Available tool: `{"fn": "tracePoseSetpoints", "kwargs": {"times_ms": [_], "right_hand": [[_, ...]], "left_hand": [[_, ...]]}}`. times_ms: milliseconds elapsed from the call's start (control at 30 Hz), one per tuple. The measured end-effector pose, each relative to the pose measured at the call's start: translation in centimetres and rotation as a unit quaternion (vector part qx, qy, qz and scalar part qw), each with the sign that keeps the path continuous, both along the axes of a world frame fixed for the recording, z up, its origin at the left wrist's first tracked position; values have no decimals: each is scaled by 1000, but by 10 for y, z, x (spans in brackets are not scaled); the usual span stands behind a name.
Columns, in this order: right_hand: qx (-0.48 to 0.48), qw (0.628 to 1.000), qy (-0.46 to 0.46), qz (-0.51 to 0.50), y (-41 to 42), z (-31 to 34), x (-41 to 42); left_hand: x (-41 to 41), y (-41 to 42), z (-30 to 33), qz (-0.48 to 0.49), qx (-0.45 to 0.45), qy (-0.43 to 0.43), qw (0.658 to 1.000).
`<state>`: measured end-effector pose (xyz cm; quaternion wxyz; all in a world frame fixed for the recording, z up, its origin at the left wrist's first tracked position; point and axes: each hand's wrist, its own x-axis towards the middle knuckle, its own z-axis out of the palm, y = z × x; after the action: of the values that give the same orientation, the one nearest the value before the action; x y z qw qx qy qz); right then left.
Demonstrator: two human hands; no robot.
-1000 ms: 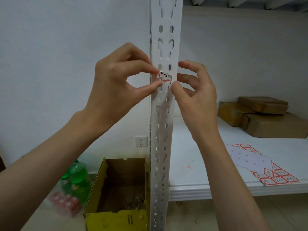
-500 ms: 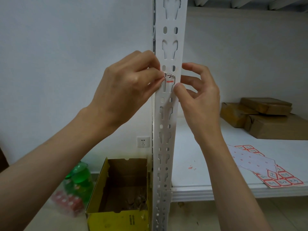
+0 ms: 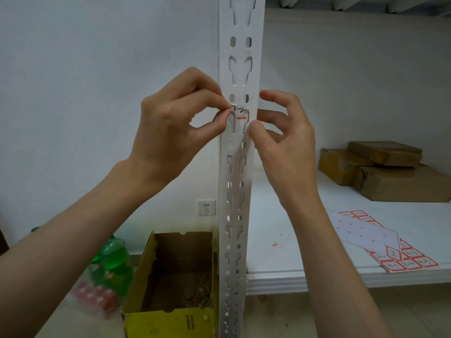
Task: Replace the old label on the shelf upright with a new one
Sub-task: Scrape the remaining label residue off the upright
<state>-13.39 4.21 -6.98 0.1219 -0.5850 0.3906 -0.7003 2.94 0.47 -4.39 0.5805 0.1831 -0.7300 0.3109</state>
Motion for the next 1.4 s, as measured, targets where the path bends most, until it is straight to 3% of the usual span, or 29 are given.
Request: {"fn": "tracePoseSetpoints", "kwargs": {"times_ms": [633, 800, 1000, 1400], "right_hand": [[-8, 1000, -3, 5, -1, -2, 0], [-92, 994, 1, -55, 4, 2, 4], [-66, 988, -30, 134, 23, 15, 2], [8, 980, -100, 174, 31, 19, -14]], "left_hand": [[1, 8, 7, -107, 112, 127, 980], [-9, 20, 0, -140, 111, 160, 971], [-27, 31, -10, -187, 132, 184, 956], [-38, 38, -18, -225, 195, 157, 942]]}}
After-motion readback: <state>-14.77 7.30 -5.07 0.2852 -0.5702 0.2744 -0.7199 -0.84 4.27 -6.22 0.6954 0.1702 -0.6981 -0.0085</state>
